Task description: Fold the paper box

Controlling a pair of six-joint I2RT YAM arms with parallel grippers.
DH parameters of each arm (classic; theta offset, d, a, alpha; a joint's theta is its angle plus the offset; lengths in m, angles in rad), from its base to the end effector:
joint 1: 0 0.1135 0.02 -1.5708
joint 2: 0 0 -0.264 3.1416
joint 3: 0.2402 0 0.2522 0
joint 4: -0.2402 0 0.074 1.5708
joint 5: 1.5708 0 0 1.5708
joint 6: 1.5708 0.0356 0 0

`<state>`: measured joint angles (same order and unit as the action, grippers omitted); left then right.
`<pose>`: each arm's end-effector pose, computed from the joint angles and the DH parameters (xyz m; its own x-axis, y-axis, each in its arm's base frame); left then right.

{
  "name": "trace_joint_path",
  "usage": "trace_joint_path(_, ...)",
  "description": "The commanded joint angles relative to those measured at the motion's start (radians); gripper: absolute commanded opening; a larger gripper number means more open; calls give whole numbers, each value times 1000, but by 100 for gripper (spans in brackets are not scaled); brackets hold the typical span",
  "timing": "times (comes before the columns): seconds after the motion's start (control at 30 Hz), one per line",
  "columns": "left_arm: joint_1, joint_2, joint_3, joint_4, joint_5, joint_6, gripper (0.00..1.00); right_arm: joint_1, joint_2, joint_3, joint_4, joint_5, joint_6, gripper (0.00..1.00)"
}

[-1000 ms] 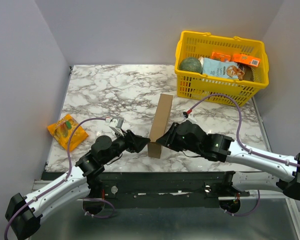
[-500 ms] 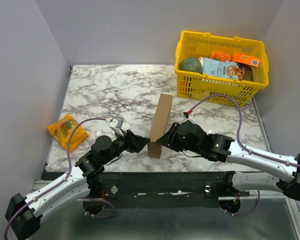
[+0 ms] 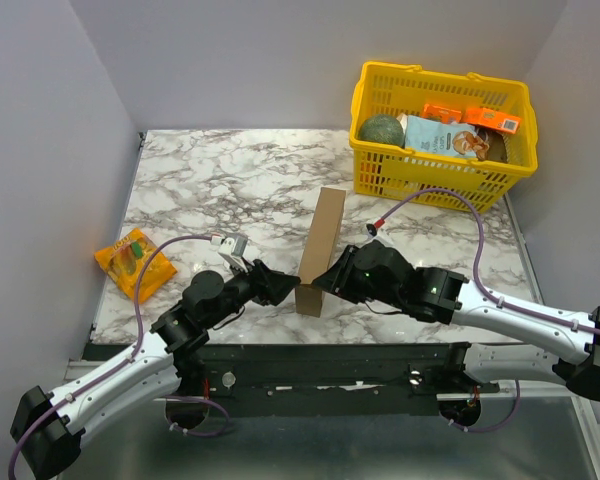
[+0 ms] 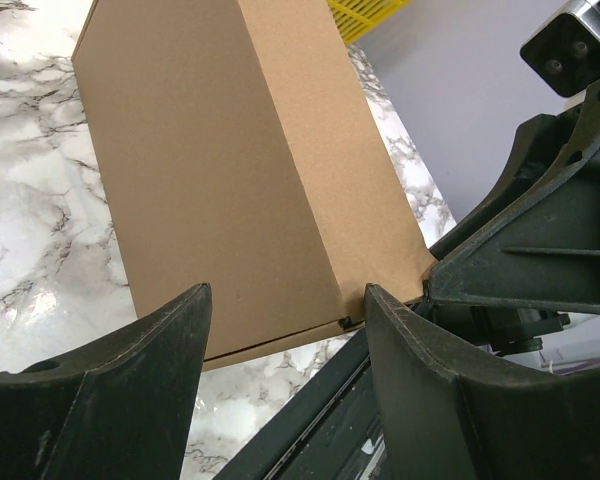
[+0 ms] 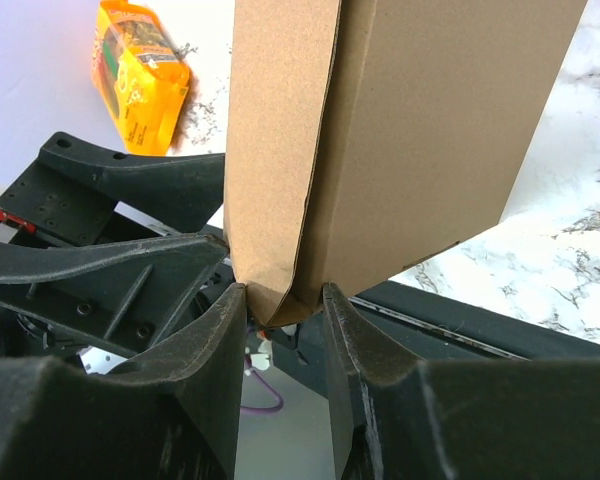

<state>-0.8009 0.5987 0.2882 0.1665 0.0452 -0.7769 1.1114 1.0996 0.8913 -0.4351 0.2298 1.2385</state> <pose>0.1116 -0.1174 0.2288 -0.5959 -0.3915 -0.7012 0.4636 0.5452 -0.6984 0.1133 0.2108 0.2916 -0.8354 0.3871 -0.3902 -0.0069 0.7024 0.7117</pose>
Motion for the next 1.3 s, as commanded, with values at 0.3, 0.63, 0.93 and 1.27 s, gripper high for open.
trace_joint_path(0.3,-6,44,-11,-136,-8,25,70,27,71,-66,-185,-121,26,2)
trace_joint_path(0.63,-8,42,-12,-128,-8,19,69,33,45,-72,-290,-121,55,1)
trace_joint_path(0.93,-7,53,-27,-105,-7,27,67,45,22,79,-345,76,-168,9)
trace_joint_path(1.27,-6,92,11,-131,1,103,66,45,39,308,-387,125,-762,65)
